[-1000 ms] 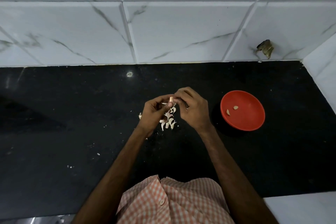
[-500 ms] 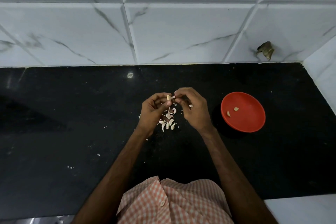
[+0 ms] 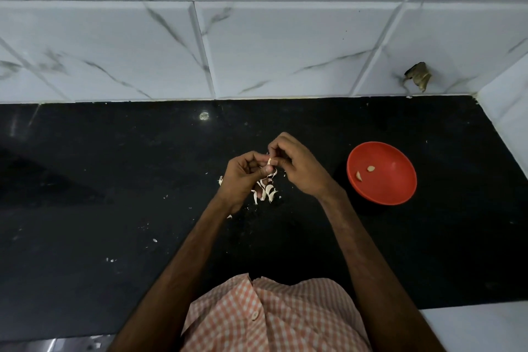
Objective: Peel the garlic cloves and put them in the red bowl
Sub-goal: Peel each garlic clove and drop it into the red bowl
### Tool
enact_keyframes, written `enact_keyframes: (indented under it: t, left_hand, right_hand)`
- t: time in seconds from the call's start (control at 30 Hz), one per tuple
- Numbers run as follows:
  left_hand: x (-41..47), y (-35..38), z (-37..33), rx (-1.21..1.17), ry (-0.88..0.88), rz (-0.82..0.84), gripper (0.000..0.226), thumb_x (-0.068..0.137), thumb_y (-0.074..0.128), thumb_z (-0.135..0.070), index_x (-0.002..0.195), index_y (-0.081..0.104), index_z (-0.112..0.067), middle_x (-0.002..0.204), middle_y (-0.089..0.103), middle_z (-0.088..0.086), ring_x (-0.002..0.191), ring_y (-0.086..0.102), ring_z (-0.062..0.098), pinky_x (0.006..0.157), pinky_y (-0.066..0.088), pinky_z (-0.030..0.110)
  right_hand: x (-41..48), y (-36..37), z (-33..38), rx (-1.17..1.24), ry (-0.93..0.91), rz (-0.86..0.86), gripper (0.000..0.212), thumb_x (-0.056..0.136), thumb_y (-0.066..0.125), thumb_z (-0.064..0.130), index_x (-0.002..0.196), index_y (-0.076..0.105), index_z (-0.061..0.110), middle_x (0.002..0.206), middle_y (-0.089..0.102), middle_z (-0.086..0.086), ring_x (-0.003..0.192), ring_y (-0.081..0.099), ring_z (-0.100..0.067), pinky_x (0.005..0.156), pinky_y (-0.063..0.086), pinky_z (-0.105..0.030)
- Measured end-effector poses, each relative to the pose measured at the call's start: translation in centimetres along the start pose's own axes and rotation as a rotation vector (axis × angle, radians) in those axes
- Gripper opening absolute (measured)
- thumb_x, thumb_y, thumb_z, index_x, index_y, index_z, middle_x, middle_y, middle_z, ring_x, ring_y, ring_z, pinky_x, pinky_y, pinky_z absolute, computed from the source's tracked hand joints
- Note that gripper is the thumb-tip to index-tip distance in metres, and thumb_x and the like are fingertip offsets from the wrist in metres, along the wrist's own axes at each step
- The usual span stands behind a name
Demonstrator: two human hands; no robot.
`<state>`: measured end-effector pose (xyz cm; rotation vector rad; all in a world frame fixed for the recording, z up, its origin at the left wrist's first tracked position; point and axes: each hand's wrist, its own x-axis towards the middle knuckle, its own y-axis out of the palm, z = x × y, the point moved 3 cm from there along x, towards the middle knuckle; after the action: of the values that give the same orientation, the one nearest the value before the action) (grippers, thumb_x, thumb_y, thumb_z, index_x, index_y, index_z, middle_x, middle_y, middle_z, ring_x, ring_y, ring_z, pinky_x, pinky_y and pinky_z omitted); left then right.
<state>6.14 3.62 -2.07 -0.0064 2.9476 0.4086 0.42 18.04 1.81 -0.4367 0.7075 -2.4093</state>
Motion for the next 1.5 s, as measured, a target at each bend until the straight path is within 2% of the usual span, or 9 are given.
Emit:
enact_keyframes:
  t: [0.17,0.47,0.67,0.9,1.07,1.17,1.27,1.37,1.5]
  left_hand:
    - [0.0,0.3,0.3,-0.031,-0.029,-0.033,0.012,0.09,0.065,0.004,0.102,0.063,0.003,0.083,0.071,0.008,0.054,0.061,0.01,0.037,0.045,0.021]
    - [0.6,0.9,-0.5,-0.045,0.038,-0.061,0.02,0.092,0.063,0.005,0.111,0.065,0.0,0.104,0.063,0.024,0.07,0.066,0.012,0.051,0.056,0.024]
    - [0.6,1.3,-0.5,-0.157,0.003,-0.047,0.022,0.097,0.054,0.006,0.116,0.064,0.003,0.093,0.066,0.012,0.066,0.061,0.007,0.052,0.055,0.021]
    - [0.5,2.0,-0.2,-0.264,-0.02,-0.098,0.02,0.099,0.051,0.002,0.111,0.066,-0.003,0.084,0.069,0.004,0.065,0.061,0.006,0.052,0.053,0.02]
    - [0.7,2.4,-0.4,-0.331,-0.016,-0.137,0.019,0.099,0.054,-0.002,0.116,0.063,-0.001,0.079,0.069,0.004,0.065,0.064,0.009,0.051,0.054,0.022]
    - [0.7,1.7,-0.5,-0.215,0.043,-0.183,0.019,0.095,0.061,-0.001,0.115,0.064,-0.001,0.085,0.071,0.008,0.07,0.068,0.014,0.052,0.057,0.028]
    - [0.5,1.2,-0.8,-0.08,0.1,-0.243,0.02,0.09,0.069,0.002,0.109,0.066,-0.003,0.087,0.074,0.006,0.073,0.072,0.019,0.053,0.06,0.032]
    - [0.3,1.4,-1.0,-0.017,0.117,-0.25,0.018,0.088,0.072,0.001,0.104,0.066,-0.004,0.082,0.074,0.001,0.072,0.072,0.017,0.053,0.06,0.031]
    - [0.3,1.1,-0.8,0.008,0.126,-0.234,0.016,0.088,0.072,0.001,0.103,0.068,-0.002,0.088,0.072,0.013,0.078,0.074,0.022,0.054,0.061,0.033]
  right_hand:
    - [0.1,0.3,0.1,-0.146,0.003,0.046,0.028,0.092,0.056,-0.005,0.09,0.048,0.021,0.098,0.048,0.007,0.091,0.047,-0.009,0.072,0.042,-0.026]
    - [-0.6,0.4,-0.1,-0.193,-0.018,-0.194,0.023,0.09,0.049,-0.012,0.098,0.053,0.01,0.102,0.045,0.006,0.091,0.05,-0.01,0.073,0.046,-0.024]
    - [-0.7,0.9,0.4,-0.222,-0.068,-0.329,0.022,0.09,0.033,0.014,0.095,0.053,0.007,0.101,0.044,0.005,0.087,0.052,-0.015,0.069,0.05,-0.03]
    - [-0.8,1.1,0.0,-0.086,-0.014,-0.335,0.023,0.087,0.045,-0.017,0.094,0.053,0.003,0.1,0.044,0.003,0.086,0.047,0.002,0.074,0.043,-0.014]
    - [-1.0,1.5,0.0,-0.031,-0.047,-0.314,0.007,0.095,0.046,0.003,0.094,0.053,0.001,0.101,0.046,0.0,0.085,0.051,0.0,0.07,0.047,-0.015]
    - [-1.1,1.0,-0.5,0.02,-0.038,-0.375,0.002,0.097,0.058,-0.001,0.098,0.057,0.001,0.101,0.053,-0.002,0.087,0.056,-0.007,0.073,0.05,-0.019]
    - [-1.1,0.6,-0.3,0.067,-0.027,-0.409,0.016,0.092,0.068,0.0,0.105,0.061,0.001,0.101,0.058,-0.003,0.09,0.058,-0.008,0.079,0.048,-0.017]
    - [-0.9,0.9,-0.2,0.064,-0.03,-0.391,0.017,0.09,0.071,0.003,0.105,0.062,0.003,0.102,0.06,-0.003,0.091,0.06,-0.01,0.078,0.051,-0.021]
    - [-0.5,0.7,-0.6,0.068,-0.015,-0.4,0.013,0.088,0.071,-0.001,0.097,0.062,0.004,0.097,0.06,-0.004,0.088,0.061,-0.013,0.076,0.053,-0.025]
